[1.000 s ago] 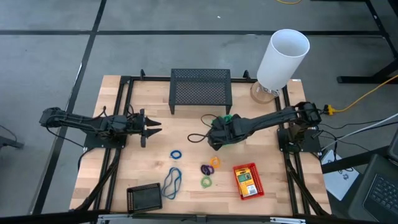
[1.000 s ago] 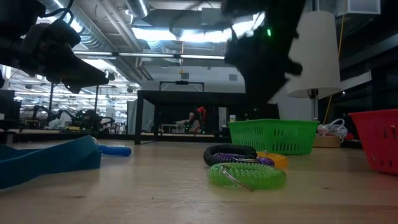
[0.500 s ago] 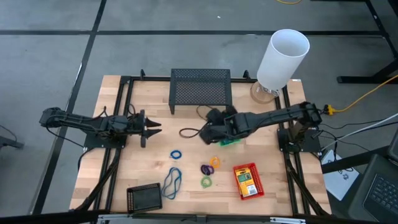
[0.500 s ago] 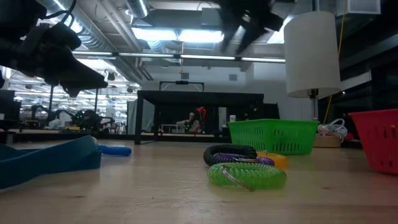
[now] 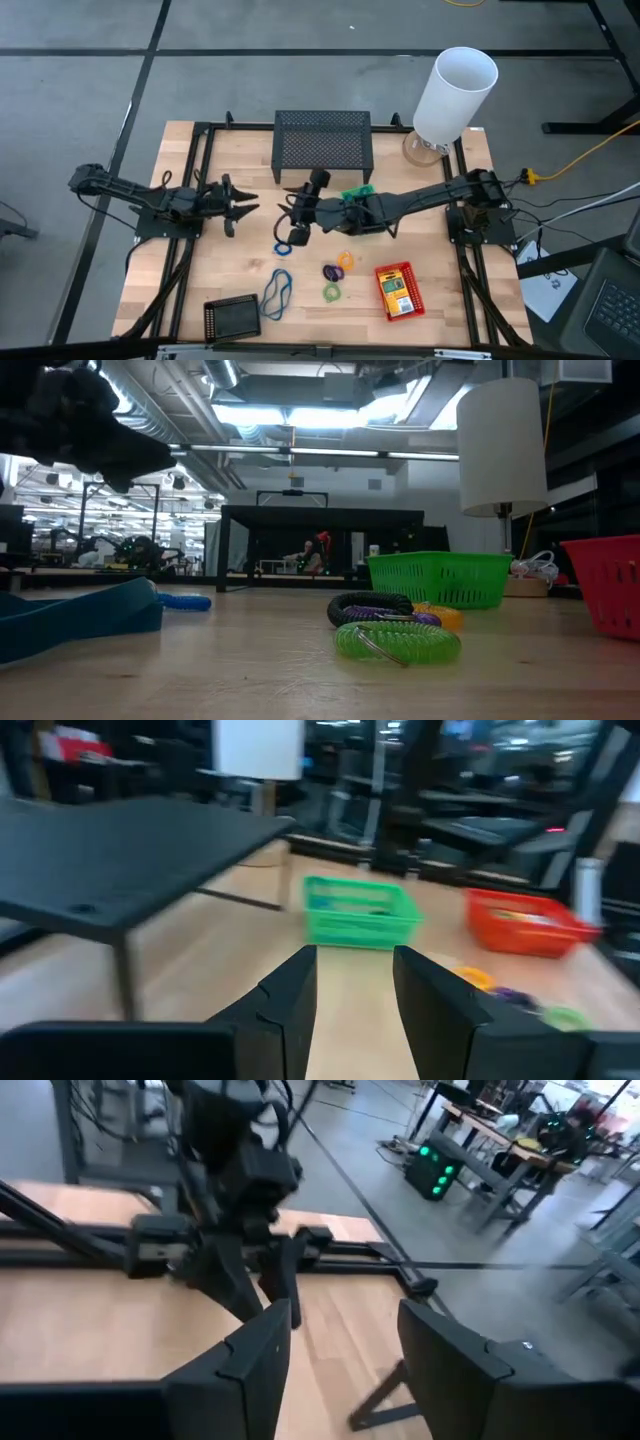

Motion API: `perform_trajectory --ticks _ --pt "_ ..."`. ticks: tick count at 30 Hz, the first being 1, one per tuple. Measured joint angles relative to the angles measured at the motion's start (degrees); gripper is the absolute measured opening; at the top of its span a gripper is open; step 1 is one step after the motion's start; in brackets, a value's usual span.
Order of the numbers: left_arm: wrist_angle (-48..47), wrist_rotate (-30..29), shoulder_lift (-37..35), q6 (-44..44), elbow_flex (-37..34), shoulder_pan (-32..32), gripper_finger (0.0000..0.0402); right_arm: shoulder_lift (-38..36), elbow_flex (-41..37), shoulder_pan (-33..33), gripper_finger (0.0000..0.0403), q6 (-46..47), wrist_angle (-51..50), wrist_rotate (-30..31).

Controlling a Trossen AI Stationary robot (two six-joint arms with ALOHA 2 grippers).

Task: Pick & Place Office Desk Supplies
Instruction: Put the blue rubber band into the green basket

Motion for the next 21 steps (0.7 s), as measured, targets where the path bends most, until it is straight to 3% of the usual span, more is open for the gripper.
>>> perform_trajectory --ticks 4,7,11,15,19,21 --pt "0.4 -0.3 0.0 0.7 1.2 0.8 0.0130 1.6 0.0 -1.9 0.0187 -0.1 -0.2 -1.1" --pt "0.0 -2.1 0.1 -0.3 1.2 1.6 0.0130 3.5 0.0 -3.3 0.0187 3.0 0.6 -5.3" --pt "-0.7 -2.6 0.1 -3.1 1.2 1.9 0.0129 6.3 0.0 -5.6 0.0187 4.5 1.7 -14.5" --pt "-3.0 3.1 0.2 -8.3 1.3 1.8 0.0129 8.7 0.0 -7.8 0.0187 12.3 0.8 -23.9" --pt "-4.6 8.5 1.4 -12.7 0.2 1.1 0.0129 11.4 0.0 -8.5 0.0187 21.4 0.4 -37.5" --pt "-4.3 8.9 2.1 -14.0 -0.5 -0.1 0.0129 12.9 0.0 -7.7 0.0187 22.7 0.4 -39.5"
